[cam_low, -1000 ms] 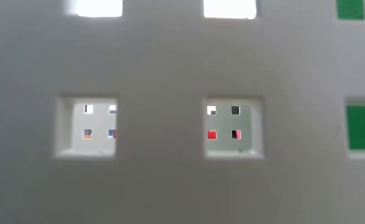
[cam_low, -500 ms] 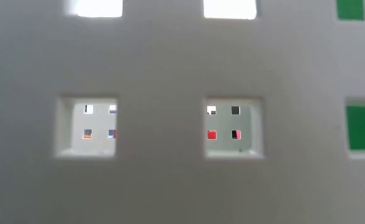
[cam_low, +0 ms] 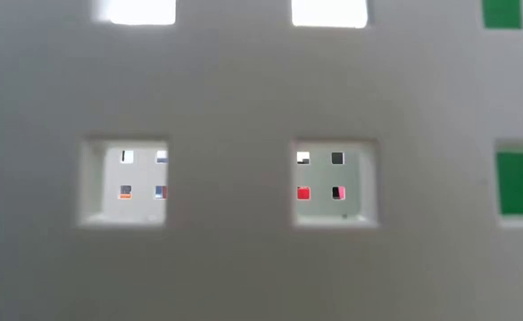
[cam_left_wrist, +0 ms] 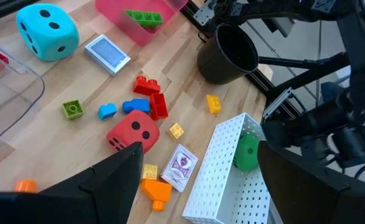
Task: Pick & Place Toys
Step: Put the green dice into the white bin, then put the orange game piece into the red bin
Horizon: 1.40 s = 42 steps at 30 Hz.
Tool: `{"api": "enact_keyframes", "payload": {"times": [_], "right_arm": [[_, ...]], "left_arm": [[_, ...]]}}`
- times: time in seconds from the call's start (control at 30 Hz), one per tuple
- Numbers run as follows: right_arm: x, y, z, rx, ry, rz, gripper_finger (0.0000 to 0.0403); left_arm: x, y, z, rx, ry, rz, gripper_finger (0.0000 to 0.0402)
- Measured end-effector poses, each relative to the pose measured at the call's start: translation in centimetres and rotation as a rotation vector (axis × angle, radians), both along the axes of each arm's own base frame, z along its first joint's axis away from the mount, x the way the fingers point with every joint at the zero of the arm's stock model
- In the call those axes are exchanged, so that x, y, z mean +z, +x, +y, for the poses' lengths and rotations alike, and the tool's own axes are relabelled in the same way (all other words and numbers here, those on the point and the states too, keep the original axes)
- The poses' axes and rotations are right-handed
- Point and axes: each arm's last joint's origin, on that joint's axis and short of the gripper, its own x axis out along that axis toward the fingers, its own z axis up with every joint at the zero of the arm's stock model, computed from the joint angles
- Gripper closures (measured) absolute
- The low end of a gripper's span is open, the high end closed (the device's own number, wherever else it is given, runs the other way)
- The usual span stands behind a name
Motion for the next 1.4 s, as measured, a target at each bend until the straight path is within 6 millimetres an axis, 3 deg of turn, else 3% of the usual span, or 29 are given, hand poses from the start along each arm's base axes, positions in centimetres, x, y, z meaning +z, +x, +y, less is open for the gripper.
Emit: {"api": "enact_keyframes", "payload": {"times": [0.1,0.5,0.67,0.77,1.03,1.4], "right_arm": [[0.2,0.1,0.1,-0.021,0.012,-0.021,0.0395],[-3.0,0.4,0.2,-0.06,-0.019,0.033,0.0395],[-3.1,0.4,0.0,-0.068,-0.023,0.038,0.0395],[-1.9,0.5,0.2,-0.069,-0.002,0.011,0.0395],[3.5,0.1,-0.4,-0.146,0.016,-0.122,0.0395],[7.9,0.1,-5.0,-0.72,-0.049,-0.339,0.0394]], "left_arm": [[0.0,0.0,0.0,0.0,0.0,0.0,0.0085],[0.0,0.0,0.0,0.0,0.0,-0.002,0.0085],[0.0,0.0,0.0,0.001,0.0,-0.002,0.0085],[0.0,0.0,0.0,0.001,0.0,-0.002,0.0085],[0.0,0.0,0.0,0.0,-0.001,-0.002,0.0085],[-0.3,-0.3,0.0,0.0,-0.009,0.043,0.0085]]}}
